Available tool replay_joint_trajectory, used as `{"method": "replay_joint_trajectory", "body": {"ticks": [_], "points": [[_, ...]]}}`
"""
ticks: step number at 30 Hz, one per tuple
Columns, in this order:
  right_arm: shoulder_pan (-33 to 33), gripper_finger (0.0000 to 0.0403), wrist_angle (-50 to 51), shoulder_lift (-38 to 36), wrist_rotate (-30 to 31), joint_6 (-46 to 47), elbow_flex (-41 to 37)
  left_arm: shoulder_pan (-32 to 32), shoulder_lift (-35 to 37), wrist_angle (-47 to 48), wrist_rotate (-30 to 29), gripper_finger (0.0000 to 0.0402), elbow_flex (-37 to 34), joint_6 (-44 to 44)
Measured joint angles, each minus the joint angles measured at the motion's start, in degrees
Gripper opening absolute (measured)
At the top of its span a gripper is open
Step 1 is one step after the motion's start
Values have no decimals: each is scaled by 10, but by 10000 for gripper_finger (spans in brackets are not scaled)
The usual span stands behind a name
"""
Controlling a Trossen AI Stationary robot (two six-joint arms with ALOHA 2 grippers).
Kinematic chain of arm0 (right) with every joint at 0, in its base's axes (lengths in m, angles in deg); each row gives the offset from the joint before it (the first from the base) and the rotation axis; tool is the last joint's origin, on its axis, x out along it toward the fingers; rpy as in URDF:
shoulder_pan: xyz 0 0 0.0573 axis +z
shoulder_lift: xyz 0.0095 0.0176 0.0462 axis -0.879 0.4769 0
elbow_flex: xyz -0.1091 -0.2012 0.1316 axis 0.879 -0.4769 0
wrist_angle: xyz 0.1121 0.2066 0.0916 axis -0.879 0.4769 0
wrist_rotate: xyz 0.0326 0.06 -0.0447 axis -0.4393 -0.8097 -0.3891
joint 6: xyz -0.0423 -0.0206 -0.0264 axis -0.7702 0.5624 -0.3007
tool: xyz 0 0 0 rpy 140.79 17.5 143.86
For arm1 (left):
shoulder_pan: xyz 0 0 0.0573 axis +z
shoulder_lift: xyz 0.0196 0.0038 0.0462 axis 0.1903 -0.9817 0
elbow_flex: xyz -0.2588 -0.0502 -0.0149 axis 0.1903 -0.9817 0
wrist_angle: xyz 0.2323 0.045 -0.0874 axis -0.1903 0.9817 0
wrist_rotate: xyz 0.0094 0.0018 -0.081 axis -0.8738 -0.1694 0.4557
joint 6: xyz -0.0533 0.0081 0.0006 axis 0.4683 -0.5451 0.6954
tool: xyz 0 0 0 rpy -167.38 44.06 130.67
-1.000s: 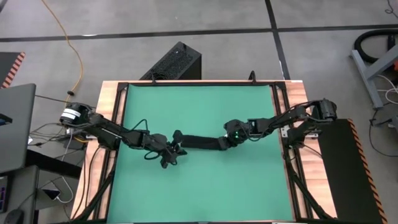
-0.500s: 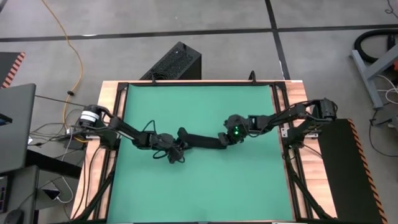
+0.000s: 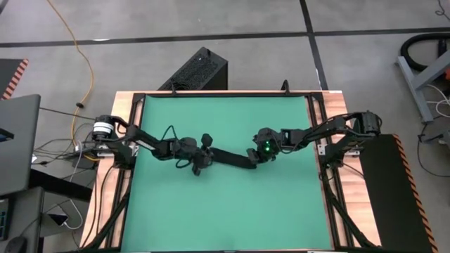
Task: Roll towel
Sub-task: Roll the black towel
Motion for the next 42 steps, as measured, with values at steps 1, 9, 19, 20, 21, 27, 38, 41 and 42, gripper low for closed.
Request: {"method": "replay_joint_trajectory", "body": {"ticks": [1,9,19,20,21,27,38,41,42], "points": [[0,32,0,0,0,0,0,5,0,0,5,0,0,1],[0,32,-1,0,0,-1,0,33,-8,-12,60,0,0,18],[2,32,-9,0,3,-2,0,36,-82,-84,63,0,10,40],[2,32,-8,0,4,-2,0,37,-82,-86,59,0,10,42],[2,35,-8,0,9,-4,0,39,-81,-86,58,0,10,45],[17,73,-9,-11,100,-77,0,53,-82,-69,68,0,10,67],[48,85,23,-28,201,-150,0,64,-84,-51,76,0,10,94],[50,86,58,-28,218,-173,0,68,-84,-51,80,0,10,98],[51,86,64,-28,226,-180,0,69,-84,-50,80,0,10,99]]}}
